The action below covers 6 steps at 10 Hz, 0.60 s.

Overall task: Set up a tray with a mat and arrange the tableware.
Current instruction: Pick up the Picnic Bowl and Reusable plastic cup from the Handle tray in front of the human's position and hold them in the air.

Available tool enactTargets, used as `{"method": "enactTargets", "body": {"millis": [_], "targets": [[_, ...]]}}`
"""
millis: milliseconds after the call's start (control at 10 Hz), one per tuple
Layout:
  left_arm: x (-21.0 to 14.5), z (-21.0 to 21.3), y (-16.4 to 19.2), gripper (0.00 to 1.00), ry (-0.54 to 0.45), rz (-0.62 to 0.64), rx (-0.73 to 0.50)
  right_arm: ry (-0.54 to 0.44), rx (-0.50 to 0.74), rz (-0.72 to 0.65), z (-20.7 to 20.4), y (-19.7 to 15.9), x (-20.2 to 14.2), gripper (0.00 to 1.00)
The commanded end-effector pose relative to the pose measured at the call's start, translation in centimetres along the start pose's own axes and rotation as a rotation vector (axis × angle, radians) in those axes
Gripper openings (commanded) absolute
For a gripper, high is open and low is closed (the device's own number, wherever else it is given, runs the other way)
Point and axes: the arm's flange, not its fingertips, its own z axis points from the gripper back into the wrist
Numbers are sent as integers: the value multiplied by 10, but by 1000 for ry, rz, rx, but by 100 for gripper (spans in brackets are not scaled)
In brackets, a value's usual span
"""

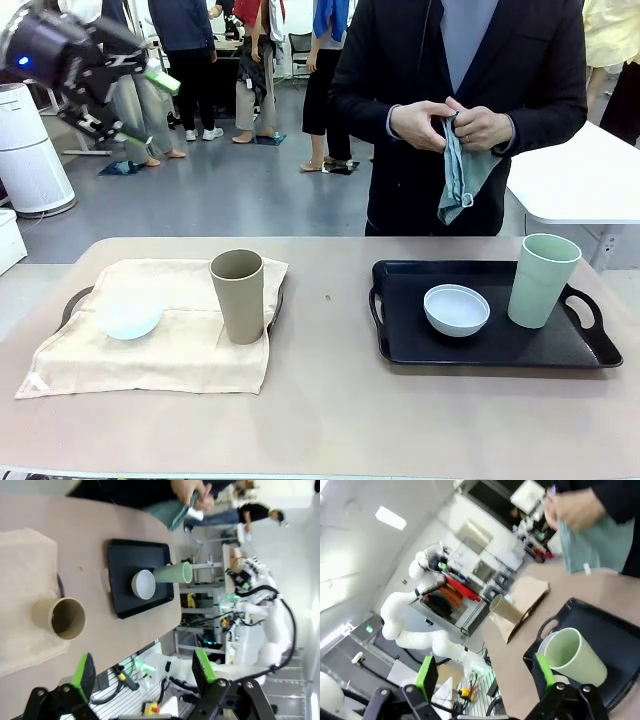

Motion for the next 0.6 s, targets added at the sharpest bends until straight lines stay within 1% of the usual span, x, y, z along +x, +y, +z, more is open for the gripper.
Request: {"method": "enactTargets", "body": {"millis": [0,100,200,300,400,500], "targets": [[-2,6,7,100,-5,1,-1,19,0,6,-9,7,4,100],[-19,19,-7,100,-3,-13,36,95,-118,333,-7,-1,12,100],[-26,2,-32,100,7,-72,87,7,-289,462,0,-26,24,100],[-30,-24,-49,100,13,-89,118,-64,-378,571,1,-44,22,100],[-29,-49,-66,100,14,-75,144,-30,-460,694,-3,-55,17,100],[-32,-75,-86,100,-3,-77,170,1,-460,757,-8,-62,4,100]]}}
